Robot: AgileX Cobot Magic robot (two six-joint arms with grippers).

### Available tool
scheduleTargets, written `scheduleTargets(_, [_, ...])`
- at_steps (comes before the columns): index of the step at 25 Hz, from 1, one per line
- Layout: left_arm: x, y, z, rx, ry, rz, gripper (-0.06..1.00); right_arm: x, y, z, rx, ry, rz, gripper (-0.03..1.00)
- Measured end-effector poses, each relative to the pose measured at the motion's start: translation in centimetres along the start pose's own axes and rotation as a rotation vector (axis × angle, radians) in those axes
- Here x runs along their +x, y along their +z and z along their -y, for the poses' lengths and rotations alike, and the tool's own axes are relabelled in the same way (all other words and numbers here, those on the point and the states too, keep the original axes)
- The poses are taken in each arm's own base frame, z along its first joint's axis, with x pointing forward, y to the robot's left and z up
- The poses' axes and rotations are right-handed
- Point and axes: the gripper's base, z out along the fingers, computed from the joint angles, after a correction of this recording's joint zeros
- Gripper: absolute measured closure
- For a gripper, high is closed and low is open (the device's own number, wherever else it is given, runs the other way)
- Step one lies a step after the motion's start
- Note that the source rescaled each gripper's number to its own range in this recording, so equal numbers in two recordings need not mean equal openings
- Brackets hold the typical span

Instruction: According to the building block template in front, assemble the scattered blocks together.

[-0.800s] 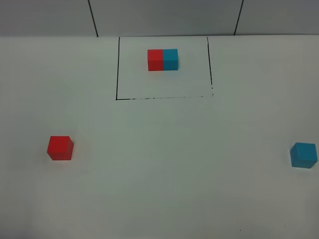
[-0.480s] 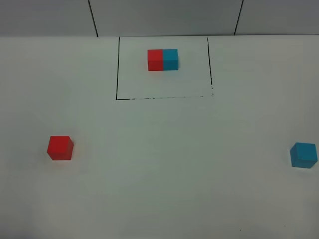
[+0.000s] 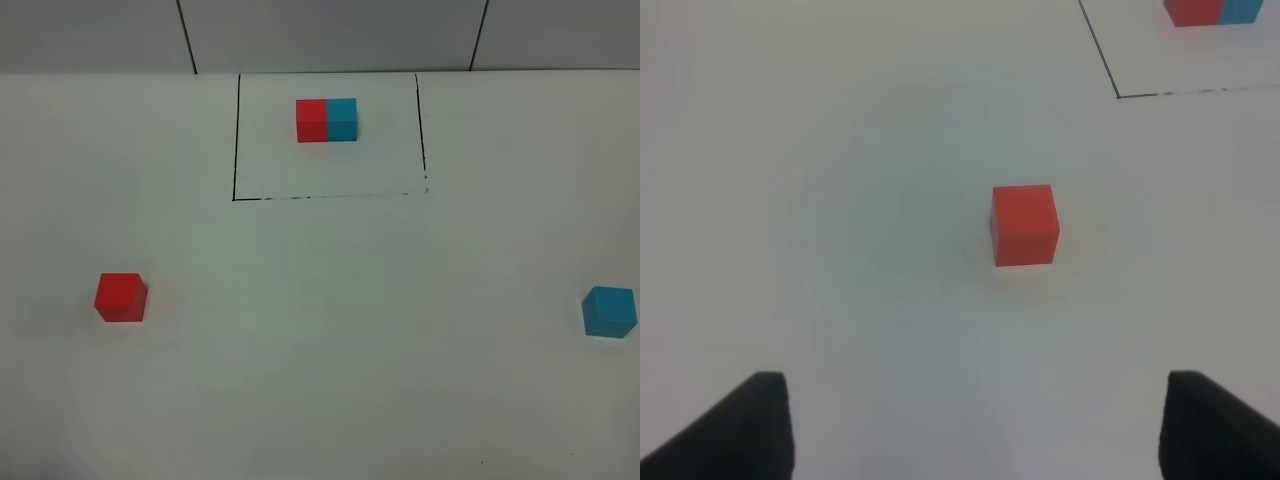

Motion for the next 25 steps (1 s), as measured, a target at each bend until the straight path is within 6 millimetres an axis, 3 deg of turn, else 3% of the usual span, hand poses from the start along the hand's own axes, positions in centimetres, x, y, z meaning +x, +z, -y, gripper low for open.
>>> scheduleTargets(18, [-0.1,-0.1,0.0,-0.001,0.006,0.01,0.18,0.0,0.0,0.0,0.0,0.0,0.0,0.09])
scheduleTargets(22, [-1.7,-0.5,0.0,-0.002,0.007,-0.005,0.09,0.0,0.0,0.0,0.0,0.0,0.0,0.11])
scheduleTargets(25, [-3.9,0.4,-0.2,0.002,0.001,-0.148,0.03,0.0,0.0,0.0,0.0,0.0,0.0,0.12])
